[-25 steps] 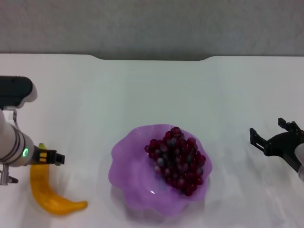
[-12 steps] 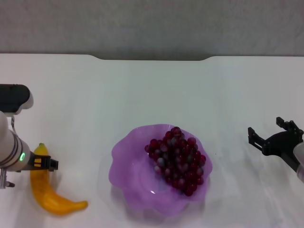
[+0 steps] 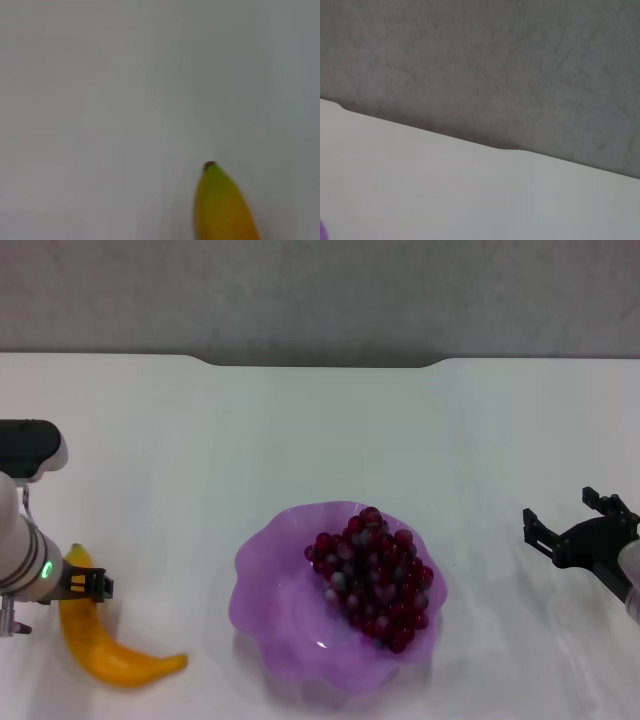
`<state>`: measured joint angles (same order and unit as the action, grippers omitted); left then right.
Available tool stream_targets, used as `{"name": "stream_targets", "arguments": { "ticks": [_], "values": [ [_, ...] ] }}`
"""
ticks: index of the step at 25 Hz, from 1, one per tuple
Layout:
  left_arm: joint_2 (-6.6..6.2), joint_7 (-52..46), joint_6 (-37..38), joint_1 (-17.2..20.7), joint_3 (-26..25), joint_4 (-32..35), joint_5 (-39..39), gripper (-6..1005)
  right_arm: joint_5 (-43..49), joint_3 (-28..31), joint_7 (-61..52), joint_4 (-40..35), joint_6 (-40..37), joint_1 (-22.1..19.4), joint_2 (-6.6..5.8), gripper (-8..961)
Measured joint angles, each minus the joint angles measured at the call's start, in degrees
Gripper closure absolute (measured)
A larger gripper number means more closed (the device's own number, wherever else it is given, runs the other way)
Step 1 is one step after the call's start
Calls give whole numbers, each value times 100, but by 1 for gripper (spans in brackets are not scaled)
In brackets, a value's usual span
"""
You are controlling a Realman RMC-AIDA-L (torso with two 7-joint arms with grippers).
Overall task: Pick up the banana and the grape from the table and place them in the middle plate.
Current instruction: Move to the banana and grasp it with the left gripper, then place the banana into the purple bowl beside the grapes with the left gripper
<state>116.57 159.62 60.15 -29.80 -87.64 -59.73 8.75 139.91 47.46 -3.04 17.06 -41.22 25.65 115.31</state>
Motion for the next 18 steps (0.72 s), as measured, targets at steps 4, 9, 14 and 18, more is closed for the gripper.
{"name": "stream_targets", "arguments": {
  "ticks": [4,9,14,18],
  "values": [
    [4,29,0,8,-49,2,-2,164,-9,0,0,4,0,-8,0,61],
    [7,32,-6,14,-51,5,-6,371,0,-5,-2,15,0,-10,0,62],
    [13,50,-22,35,-2,-19,-9,490,-11,-9,-6,4,1,-10,0,61],
    [6,162,-21,53,-10,-38,-30,490,-11,-9,-6,9,0,-10,0,61]
  ]
}}
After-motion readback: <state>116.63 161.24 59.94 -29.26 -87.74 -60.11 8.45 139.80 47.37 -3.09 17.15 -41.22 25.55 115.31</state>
